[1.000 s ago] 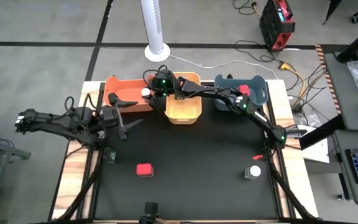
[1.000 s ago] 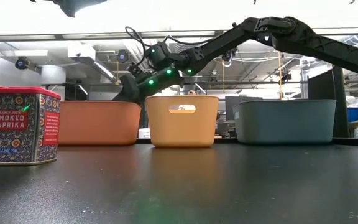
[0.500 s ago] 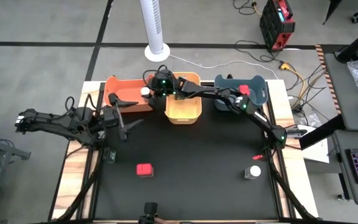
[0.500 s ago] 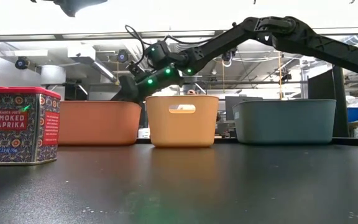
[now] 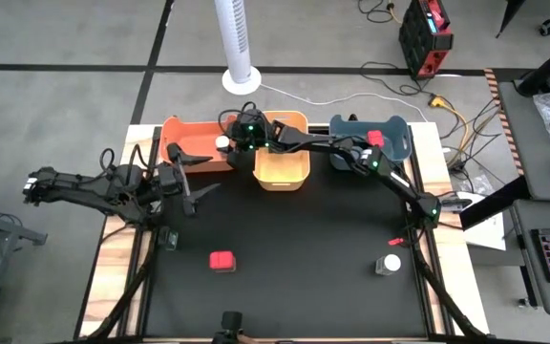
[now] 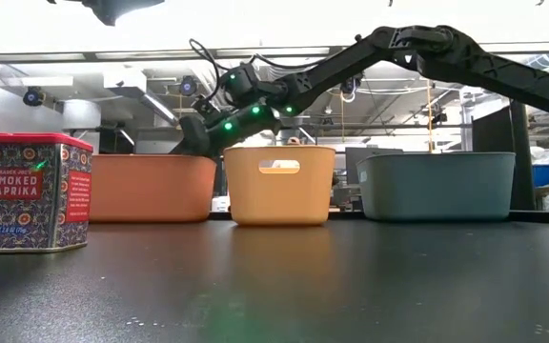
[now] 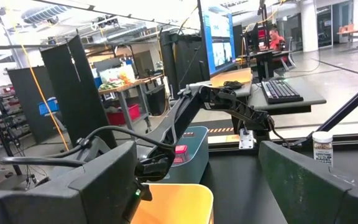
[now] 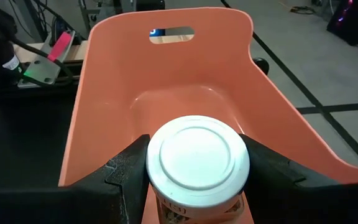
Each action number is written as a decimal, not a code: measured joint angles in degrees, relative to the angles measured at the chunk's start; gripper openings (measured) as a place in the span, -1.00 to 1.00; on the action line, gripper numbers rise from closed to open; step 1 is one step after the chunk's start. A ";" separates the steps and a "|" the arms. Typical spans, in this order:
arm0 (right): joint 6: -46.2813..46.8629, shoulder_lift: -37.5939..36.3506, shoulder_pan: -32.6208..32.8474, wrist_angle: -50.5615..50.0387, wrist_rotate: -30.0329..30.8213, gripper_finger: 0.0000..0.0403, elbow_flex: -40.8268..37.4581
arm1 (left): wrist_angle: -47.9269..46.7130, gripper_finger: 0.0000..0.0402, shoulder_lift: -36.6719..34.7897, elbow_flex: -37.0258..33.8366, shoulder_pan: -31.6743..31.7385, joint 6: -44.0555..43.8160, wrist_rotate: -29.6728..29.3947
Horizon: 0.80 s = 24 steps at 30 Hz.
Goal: Sort spices by type
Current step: Put the left white spice bottle into the orange bin
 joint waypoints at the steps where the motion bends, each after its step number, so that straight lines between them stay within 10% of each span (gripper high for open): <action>1: -0.08 0.00 0.00 0.00 0.02 -0.02 0.00 | 0.00 0.61 0.00 0.00 0.00 0.00 0.00; 24: -1.59 -0.02 -0.04 0.63 1.70 0.28 -0.02 | -0.03 0.61 0.00 0.00 0.00 0.02 0.00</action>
